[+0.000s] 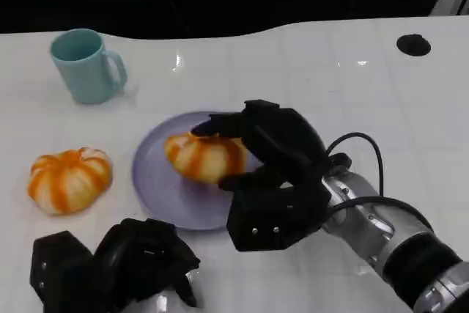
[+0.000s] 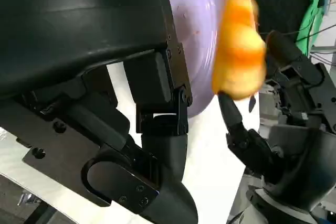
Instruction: Grasp the bread from the table and place it into the plate.
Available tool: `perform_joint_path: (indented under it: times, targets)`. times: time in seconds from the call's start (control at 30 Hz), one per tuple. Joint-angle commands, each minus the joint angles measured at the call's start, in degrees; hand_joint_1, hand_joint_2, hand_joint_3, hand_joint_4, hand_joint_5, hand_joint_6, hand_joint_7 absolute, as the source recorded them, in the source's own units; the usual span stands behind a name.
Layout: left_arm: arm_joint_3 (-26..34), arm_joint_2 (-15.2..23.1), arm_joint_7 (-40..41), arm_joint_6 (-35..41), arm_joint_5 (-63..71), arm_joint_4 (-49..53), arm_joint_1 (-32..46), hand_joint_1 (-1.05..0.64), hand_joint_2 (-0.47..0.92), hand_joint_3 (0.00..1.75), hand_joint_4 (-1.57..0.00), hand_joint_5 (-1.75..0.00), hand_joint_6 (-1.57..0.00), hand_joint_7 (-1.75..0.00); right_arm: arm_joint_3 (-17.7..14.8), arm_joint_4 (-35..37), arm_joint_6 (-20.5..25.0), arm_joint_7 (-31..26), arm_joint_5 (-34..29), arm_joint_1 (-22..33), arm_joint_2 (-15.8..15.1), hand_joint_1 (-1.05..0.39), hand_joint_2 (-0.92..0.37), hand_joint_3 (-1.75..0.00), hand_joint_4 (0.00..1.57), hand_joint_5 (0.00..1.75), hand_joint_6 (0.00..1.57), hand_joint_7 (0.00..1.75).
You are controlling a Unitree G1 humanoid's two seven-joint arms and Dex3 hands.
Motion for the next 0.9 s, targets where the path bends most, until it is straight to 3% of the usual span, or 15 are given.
perform_joint_path:
  times: [0.03, 0.17, 0.4, 0.9]
  targets:
    - [0.0, 0.6, 0.8, 0.4, 0.2, -1.2, 0.7, -1.05, 0.80, 0.00, -1.57, -0.85, -1.57, -0.54, 0.0, -3.1, 1.8, 3.0, 0.4, 1.1, -1.6, -0.49, -0.92, -0.08, 0.01, 0.38, 0.25, 0.00]
    - [0.1, 0.6, 0.2, -0.1, -0.3, -0.7, 0.4, -1.05, 0.80, 0.00, -1.57, -0.85, -1.57, -0.54, 0.1, -6.4, 3.0, 4.8, 0.2, 2.4, -2.7, -0.57, -0.92, -0.11, 0.00, 0.31, 0.20, 0.00]
    - [0.1, 0.4, 0.9, 0.4, -0.1, -0.9, 0.4, -1.05, 0.80, 0.00, -1.57, -0.85, -1.57, -0.54, -0.9, -12.9, 3.2, 8.1, 1.7, 5.5, -5.2, -0.62, -0.92, -0.12, 0.01, 0.35, 0.20, 0.01]
    - [-0.2, 0.0, 1.3, 0.9, 0.0, -0.8, 0.0, -1.05, 0.78, 0.00, -1.57, -0.85, -1.57, -0.55, -5.4, -26.1, -0.3, 8.9, 5.4, 15.0, -10.3, -0.50, -0.92, -0.08, 0.13, 0.58, 0.38, 0.08]
